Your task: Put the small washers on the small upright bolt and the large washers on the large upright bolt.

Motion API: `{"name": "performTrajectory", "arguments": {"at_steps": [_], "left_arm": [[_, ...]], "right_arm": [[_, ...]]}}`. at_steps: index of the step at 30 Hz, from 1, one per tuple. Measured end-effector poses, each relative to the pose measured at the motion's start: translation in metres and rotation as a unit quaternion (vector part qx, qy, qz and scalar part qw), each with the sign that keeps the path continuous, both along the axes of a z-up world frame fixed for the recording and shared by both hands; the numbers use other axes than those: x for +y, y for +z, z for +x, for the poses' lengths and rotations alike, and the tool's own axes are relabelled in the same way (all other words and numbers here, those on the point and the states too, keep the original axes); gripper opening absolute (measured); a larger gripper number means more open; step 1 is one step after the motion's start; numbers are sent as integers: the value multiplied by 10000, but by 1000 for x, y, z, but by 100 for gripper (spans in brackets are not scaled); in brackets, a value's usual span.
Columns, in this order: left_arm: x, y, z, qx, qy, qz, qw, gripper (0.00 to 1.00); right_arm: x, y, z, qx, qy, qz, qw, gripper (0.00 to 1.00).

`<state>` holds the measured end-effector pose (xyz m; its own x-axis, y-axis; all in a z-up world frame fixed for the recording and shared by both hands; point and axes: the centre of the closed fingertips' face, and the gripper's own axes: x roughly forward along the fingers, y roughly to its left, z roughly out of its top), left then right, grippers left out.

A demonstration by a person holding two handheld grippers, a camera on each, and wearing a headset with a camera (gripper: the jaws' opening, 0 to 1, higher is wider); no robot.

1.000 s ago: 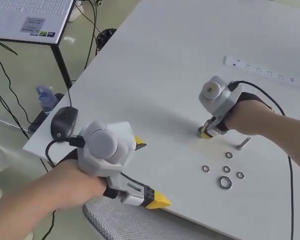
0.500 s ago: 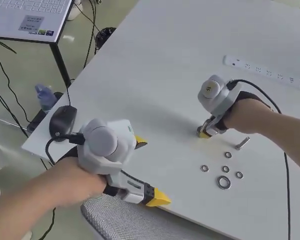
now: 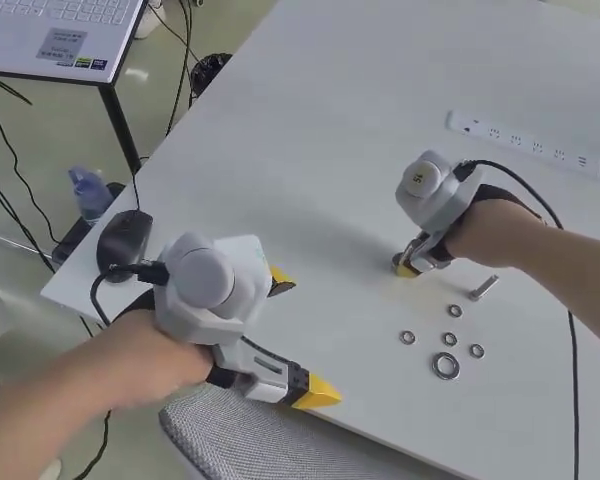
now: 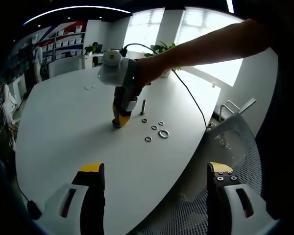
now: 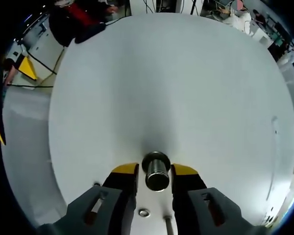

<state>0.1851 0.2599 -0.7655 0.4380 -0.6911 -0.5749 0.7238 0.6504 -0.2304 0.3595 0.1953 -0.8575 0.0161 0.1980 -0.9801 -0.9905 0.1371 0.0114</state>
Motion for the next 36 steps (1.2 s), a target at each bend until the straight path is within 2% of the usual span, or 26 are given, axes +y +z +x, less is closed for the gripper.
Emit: {"name": "performTrajectory", "arguments": {"at_steps": [2, 3, 13, 17, 19, 23, 25, 26, 28, 31, 36], "left_arm": [[0, 0, 0, 4, 6, -3, 10000, 86], [1, 1, 1, -17, 5, -3, 10000, 86], [1, 2, 1, -37, 8, 6, 10000, 86], [1, 3, 0, -99, -19, 32, 9999, 86], [1, 3, 0, -60, 5, 28, 10000, 86], [2, 0, -2, -66, -47, 158, 9998, 86], [1, 1, -2, -82, -40, 116, 9999, 86], [0, 5, 0, -86, 63, -55, 9999, 86], [1, 7, 0, -58, 98, -52, 9999, 86], [0, 7, -1, -109, 34, 56, 9999, 86], [-2, 9, -4, -113, 4, 74, 9999, 86]], "right_arm": [[0, -1, -2, 2, 51, 0, 10000, 37], [0, -2, -1, -24, 95, -11, 10000, 38], [0, 1, 3, -46, 117, -54, 9999, 37], [0, 6, 1, -15, 102, -22, 9999, 38], [1, 10, 1, -55, 124, -13, 9999, 38], [2, 19, 2, -110, 140, 44, 9998, 37], [2, 23, 3, -139, 148, 54, 9998, 37], [1, 26, 3, -155, 162, 57, 9997, 37], [1, 29, 4, -177, 169, 74, 9997, 37], [-2, 35, 2, -199, 235, 61, 9995, 37], [-4, 43, 6, -235, 213, 101, 9994, 36]]}}
